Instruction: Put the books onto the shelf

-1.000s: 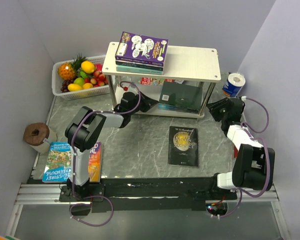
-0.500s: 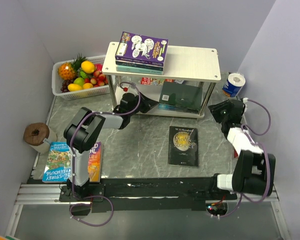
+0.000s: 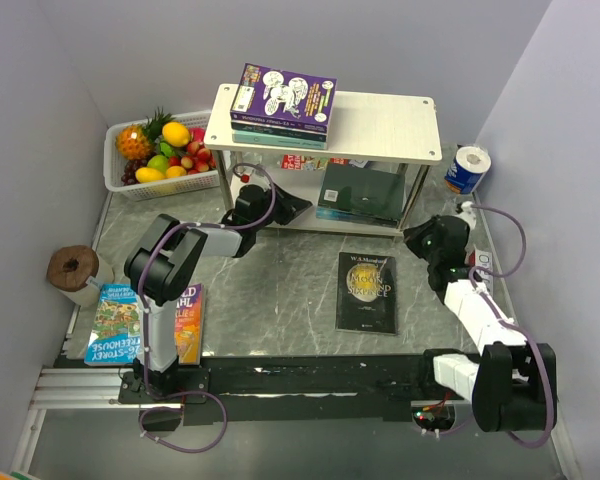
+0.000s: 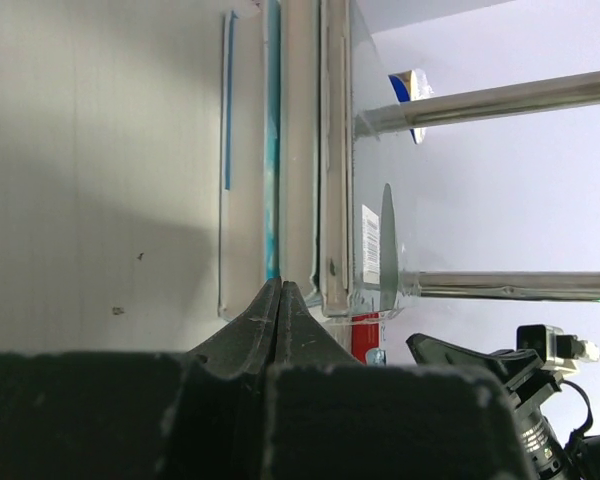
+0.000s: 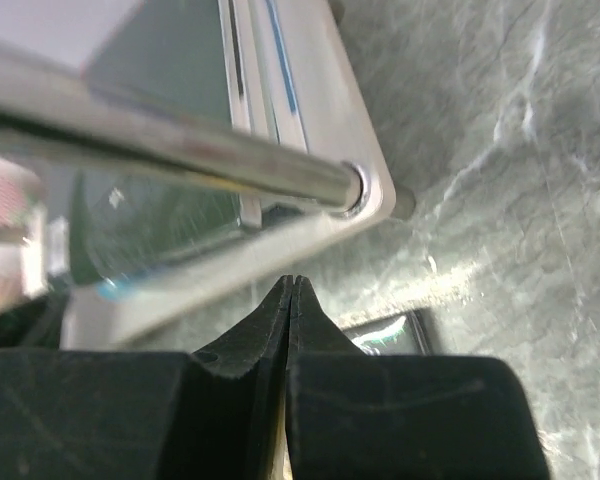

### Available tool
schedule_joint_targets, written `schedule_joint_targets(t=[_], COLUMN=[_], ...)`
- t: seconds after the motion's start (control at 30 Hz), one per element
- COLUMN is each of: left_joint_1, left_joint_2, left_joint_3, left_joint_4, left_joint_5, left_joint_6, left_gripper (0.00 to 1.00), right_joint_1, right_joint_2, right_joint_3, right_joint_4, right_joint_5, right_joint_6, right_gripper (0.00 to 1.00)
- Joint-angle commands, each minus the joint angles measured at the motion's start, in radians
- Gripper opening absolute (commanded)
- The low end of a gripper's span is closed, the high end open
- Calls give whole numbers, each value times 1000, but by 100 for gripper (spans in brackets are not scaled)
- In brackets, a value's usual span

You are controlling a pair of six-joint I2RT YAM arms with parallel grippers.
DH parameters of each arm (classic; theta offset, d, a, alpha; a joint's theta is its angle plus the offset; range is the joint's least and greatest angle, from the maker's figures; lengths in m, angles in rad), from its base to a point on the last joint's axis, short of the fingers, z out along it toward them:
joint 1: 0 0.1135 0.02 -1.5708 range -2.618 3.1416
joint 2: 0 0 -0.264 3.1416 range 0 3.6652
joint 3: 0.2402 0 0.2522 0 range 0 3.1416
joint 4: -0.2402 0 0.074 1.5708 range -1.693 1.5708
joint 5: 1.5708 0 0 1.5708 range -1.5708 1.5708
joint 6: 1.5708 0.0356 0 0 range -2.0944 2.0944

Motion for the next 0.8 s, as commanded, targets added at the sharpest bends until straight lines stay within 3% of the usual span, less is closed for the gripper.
schedule_joint_targets(t=[0.0,0.4,0.5,0.63,0.77], left_joint_1=[3,6,8,8,16], left_joint_2=[-50,-50,-46,-47,-44], left_joint_3=[-7,-9,-16,-24,-24], left_joint_4=[50,38,47,55,55], left_joint_5=[10,10,11,10,8], left_joint_6=[-8,0,-2,9,6], left_gripper=[1,1,1,1,1], right_joint_1=[43,73,84,83,84], right_joint_2=[14,92,88,78,92], right_joint_3=[3,26,-13,-125,-136], right_joint_4=[51,161,262,522,545], right_joint_5=[64,63,58,-6,-26], right_joint_6=[-113,-154,-173,-212,-252], right_gripper=[0,0,0,0,0])
